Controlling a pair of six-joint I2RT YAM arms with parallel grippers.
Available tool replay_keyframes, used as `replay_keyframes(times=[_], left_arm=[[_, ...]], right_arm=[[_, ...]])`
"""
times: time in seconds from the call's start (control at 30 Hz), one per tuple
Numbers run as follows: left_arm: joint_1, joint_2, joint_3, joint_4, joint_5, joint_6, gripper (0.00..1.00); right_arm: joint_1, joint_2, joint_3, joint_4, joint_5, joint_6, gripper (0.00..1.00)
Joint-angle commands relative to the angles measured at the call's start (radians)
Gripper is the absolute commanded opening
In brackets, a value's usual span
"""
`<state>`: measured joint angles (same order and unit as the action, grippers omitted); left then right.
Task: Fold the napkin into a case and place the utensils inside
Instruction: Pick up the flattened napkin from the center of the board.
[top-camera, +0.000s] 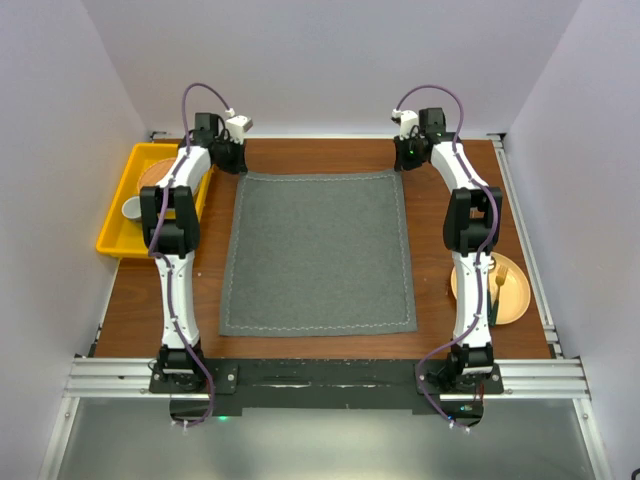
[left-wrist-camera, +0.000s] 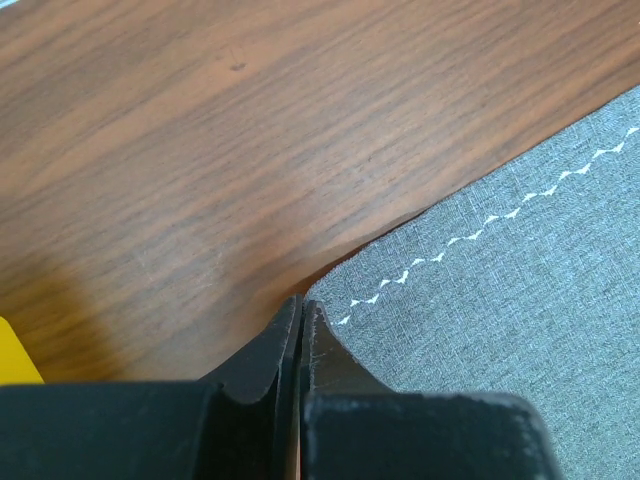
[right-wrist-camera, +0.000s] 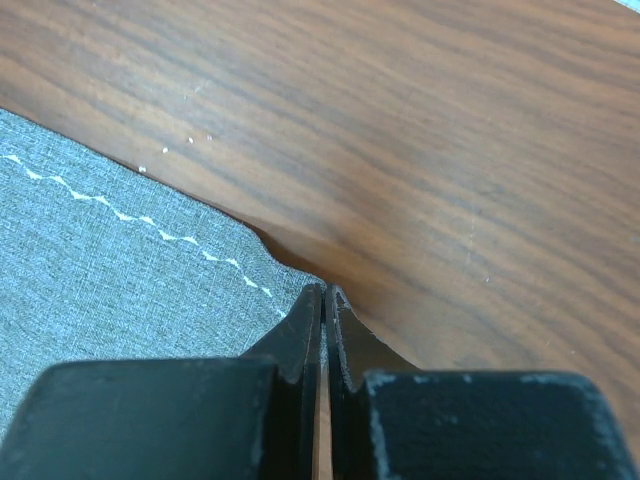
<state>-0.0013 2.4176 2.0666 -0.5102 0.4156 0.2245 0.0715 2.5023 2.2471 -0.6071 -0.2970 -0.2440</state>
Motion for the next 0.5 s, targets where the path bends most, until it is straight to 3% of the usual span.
replay_keyframes(times=[0.0, 0.17, 0.47], left_arm=[[0.001, -0.064, 0.033, 0.058, 0.028, -0.007, 0.00], [0.001, -0.156, -0.062, 0.050, 0.077, 0.062, 0.00], [0.032, -0.477, -0.453, 0.004, 0.160, 0.316, 0.00]], right_arm=[[-0.001, -0.062, 0.045, 0.040, 0.003, 0.008, 0.00], [-0.001, -0.123, 0.003, 0.014, -0.027, -0.012, 0.00], [0.001, -0.485, -0.435, 0.021, -0.080, -0.086, 0.00]])
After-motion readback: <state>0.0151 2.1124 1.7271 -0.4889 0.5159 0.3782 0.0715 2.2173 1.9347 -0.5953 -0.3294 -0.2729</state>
